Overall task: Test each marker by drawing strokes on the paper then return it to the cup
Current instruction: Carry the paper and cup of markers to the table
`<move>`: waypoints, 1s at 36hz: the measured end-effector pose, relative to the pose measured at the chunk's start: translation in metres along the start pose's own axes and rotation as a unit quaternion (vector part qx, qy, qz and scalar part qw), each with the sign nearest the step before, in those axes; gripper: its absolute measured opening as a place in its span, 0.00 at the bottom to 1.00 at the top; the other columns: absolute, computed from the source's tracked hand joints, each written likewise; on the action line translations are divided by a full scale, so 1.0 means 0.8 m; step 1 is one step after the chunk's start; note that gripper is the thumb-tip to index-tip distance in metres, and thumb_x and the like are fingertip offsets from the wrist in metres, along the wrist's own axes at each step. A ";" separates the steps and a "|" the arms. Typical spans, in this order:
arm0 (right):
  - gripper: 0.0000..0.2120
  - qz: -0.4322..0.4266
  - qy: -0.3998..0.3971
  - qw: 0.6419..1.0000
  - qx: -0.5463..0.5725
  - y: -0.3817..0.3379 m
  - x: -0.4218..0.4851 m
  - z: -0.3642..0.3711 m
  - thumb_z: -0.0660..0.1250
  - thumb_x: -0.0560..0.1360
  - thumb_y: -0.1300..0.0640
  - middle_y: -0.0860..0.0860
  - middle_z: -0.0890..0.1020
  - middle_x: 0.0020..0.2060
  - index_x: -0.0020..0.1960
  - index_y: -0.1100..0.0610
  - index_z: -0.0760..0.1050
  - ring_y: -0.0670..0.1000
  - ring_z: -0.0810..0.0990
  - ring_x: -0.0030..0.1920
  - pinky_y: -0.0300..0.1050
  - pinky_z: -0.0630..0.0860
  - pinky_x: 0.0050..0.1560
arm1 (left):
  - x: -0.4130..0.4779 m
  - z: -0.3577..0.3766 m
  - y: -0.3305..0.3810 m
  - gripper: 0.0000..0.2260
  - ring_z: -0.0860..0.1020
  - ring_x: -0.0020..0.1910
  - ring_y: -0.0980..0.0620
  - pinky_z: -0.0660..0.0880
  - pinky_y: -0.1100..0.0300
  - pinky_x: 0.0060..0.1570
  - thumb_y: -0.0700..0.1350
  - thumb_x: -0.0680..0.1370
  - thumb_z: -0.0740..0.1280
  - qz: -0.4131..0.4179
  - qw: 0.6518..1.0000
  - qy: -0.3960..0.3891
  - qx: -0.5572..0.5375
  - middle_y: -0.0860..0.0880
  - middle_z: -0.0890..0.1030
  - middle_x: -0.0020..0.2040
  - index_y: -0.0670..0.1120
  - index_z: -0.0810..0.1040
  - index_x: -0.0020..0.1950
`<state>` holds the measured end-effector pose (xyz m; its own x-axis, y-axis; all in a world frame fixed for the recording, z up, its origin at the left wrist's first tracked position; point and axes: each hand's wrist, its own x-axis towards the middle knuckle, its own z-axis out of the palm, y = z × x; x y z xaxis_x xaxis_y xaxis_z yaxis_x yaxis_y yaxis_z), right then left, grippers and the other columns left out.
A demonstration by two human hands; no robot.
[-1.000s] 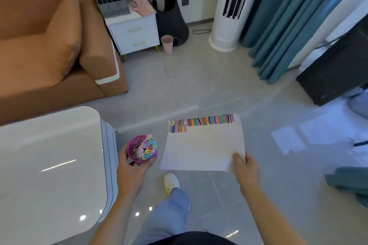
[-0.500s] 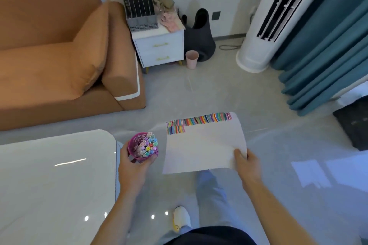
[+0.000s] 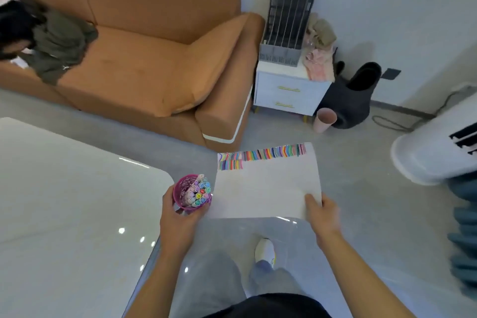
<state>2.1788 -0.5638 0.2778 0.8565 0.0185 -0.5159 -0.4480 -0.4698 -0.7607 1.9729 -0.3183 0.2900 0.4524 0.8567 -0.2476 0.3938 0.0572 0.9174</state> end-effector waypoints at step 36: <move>0.05 -0.121 -0.234 0.957 -0.117 -0.402 0.179 0.490 0.66 0.81 0.58 0.48 0.83 0.43 0.48 0.51 0.80 0.47 0.79 0.43 0.46 0.76 0.41 | 0.397 -0.145 0.052 0.36 0.78 0.59 0.49 0.79 0.64 0.46 0.48 0.66 0.83 -0.103 0.949 0.291 -0.056 0.62 0.76 0.60 0.65 0.68 0.66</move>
<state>2.3450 -0.0644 0.2940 0.6941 0.5203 -0.4975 -0.1349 -0.5848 -0.7999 2.0401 0.0159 0.2854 -0.1576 0.9575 -0.2415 0.3234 0.2811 0.9035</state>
